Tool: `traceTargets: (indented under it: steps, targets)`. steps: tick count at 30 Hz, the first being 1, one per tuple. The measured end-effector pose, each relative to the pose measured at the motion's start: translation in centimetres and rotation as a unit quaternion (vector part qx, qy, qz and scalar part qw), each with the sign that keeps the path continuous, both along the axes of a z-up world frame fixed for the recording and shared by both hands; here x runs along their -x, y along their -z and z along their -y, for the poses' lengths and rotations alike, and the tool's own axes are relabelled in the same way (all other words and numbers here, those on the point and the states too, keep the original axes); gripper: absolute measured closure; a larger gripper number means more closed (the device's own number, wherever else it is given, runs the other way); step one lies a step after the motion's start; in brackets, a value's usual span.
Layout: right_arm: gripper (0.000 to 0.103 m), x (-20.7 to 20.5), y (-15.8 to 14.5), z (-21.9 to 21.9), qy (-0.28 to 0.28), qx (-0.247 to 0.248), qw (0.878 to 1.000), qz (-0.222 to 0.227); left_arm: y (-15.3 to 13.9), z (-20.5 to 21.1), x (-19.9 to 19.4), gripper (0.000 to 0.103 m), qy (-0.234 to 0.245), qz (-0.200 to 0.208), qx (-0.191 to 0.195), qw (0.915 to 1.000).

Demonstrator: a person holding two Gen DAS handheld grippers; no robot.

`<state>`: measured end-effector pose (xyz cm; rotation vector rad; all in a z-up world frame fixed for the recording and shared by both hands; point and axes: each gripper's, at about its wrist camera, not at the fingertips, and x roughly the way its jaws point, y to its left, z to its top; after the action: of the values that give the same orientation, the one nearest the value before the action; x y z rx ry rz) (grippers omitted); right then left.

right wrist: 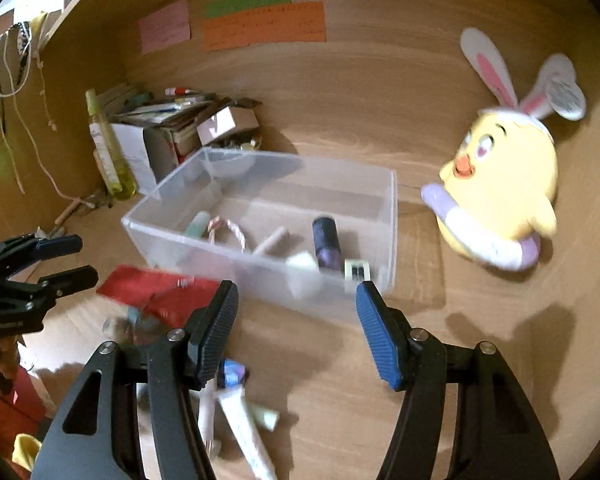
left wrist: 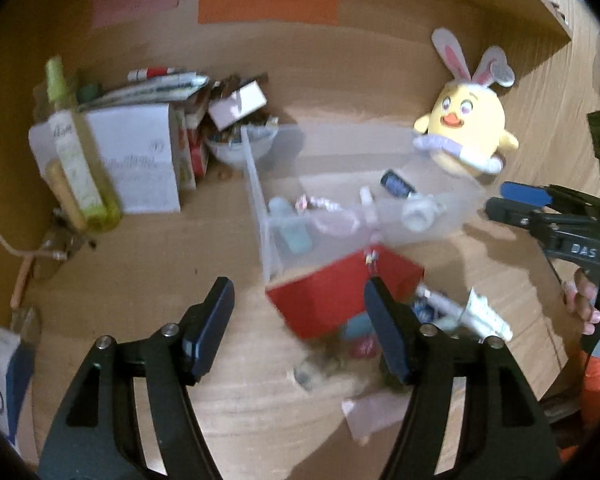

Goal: Organize objects
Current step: 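Open both grippers and return to the pile, then grasp small silver packet with left gripper while right grasps white ointment tube, place both in box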

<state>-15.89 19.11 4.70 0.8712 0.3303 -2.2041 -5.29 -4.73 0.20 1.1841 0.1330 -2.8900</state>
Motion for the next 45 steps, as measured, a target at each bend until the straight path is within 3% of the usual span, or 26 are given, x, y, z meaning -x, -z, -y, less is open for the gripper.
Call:
traceTargets:
  steps: [12,22,26,28,31,40,45]
  targets:
    - [0.045,-3.2,5.8,-3.6,0.011,-0.018,0.998,0.059,5.3,0.8,-1.7,0.036,-0.006,0.07,-0.023,0.9973]
    - [0.049,-4.7,7.6,-3.6,-0.005,-0.025,0.997,0.077,6.1,-0.4,-0.4,0.037,0.017,0.08,-0.014,0.9966]
    - [0.071,-4.7,8.1,-2.8,-0.02,-0.032,0.996,0.082,6.1,-0.8,-0.2,0.052,0.02,0.071,-0.006,0.9972]
    - [0.076,-4.9,8.1,-2.6,-0.021,-0.035,0.996,0.075,6.0,-0.8,-0.2,0.068,0.023,0.068,-0.007,0.9974]
    - [0.086,-5.0,8.1,-2.7,-0.024,-0.033,0.996,0.075,6.1,-0.7,-0.5,0.079,0.014,0.063,0.002,0.9979]
    - [0.088,-4.5,7.2,-4.1,0.011,-0.009,0.998,0.069,5.9,0.7,-2.0,0.08,-0.017,0.049,-0.025,0.9983]
    - [0.088,-4.2,5.5,-4.6,0.021,0.01,0.998,0.051,4.3,1.3,-2.9,0.08,-0.035,0.02,-0.034,0.9986]
